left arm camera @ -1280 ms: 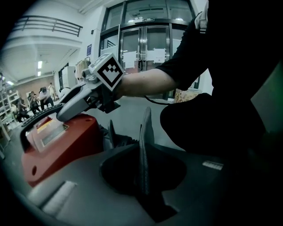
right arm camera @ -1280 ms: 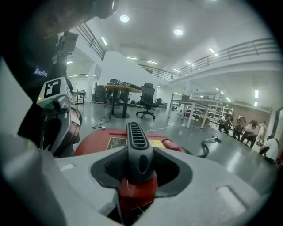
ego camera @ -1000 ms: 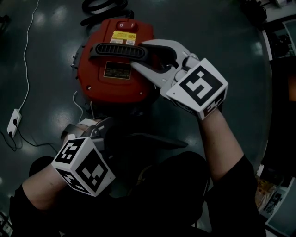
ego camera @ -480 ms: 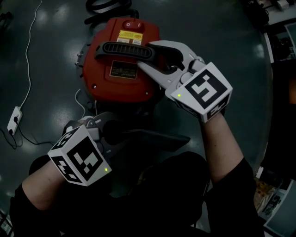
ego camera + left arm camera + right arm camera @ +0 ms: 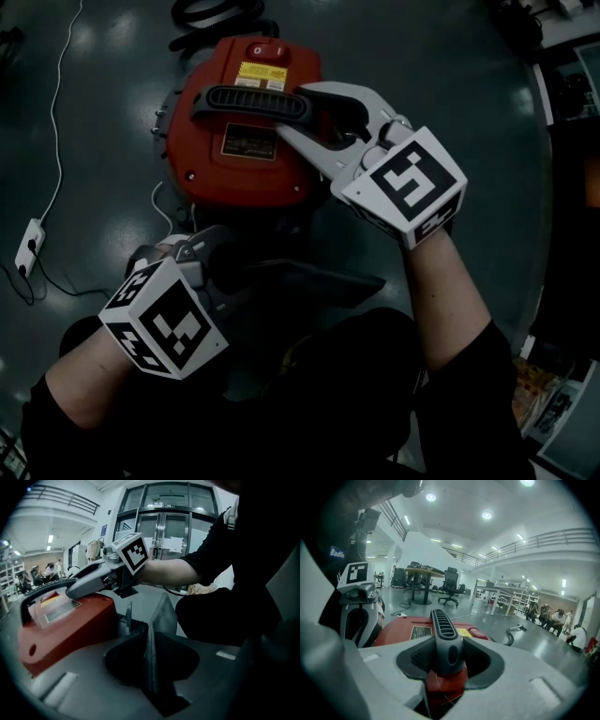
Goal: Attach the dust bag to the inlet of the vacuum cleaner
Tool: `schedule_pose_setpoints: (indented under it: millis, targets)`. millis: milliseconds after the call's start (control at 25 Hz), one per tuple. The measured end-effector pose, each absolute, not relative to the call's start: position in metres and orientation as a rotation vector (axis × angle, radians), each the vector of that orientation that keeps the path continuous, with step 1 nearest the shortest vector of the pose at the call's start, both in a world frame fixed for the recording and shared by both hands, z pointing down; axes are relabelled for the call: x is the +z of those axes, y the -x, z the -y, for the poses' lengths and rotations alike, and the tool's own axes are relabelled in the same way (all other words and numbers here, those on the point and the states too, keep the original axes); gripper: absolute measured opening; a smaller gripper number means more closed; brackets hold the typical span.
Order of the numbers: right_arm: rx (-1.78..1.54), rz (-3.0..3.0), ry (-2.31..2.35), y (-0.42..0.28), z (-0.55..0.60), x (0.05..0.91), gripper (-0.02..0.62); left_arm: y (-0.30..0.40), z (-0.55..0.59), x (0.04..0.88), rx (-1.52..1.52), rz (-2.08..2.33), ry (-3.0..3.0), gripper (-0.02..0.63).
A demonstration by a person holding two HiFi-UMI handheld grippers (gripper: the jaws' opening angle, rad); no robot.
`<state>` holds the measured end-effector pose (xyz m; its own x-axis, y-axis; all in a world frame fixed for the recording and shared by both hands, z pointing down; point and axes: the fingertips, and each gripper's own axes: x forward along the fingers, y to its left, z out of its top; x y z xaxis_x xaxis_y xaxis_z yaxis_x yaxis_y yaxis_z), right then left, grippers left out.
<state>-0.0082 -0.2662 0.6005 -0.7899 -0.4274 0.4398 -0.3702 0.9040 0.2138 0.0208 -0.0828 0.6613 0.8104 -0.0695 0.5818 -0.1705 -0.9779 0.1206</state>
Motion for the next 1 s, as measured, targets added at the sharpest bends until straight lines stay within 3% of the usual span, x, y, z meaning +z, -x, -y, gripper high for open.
schedule_pose_setpoints:
  millis: [320, 560, 760, 920, 1000]
  targets:
    - [-0.183, 2.568, -0.581, 0.008, 0.265, 0.599, 0.158, -0.024, 0.079, 0.668, 0.886, 0.143, -2.823, 0.119]
    - [-0.242, 2.579, -0.61, 0.008, 0.262, 0.592, 0.166, -0.012, 0.083, 0.651, 0.842, 0.16, -2.848, 0.246]
    - [-0.09, 2.571, -0.757, -0.036, 0.245, 0.571, 0.172, -0.01, 0.078, 0.611, 0.836, 0.265, -2.957, 0.279]
    - [0.164, 2.479, -1.074, -0.122, 0.207, 0.545, 0.172, -0.011, 0.078, 0.571, 0.613, 0.562, -3.133, 0.255]
    - [0.332, 2.412, -1.226, -0.155, 0.179, 0.538, 0.17, -0.006, 0.082, 0.545, 0.432, 0.79, -3.175, 0.107]
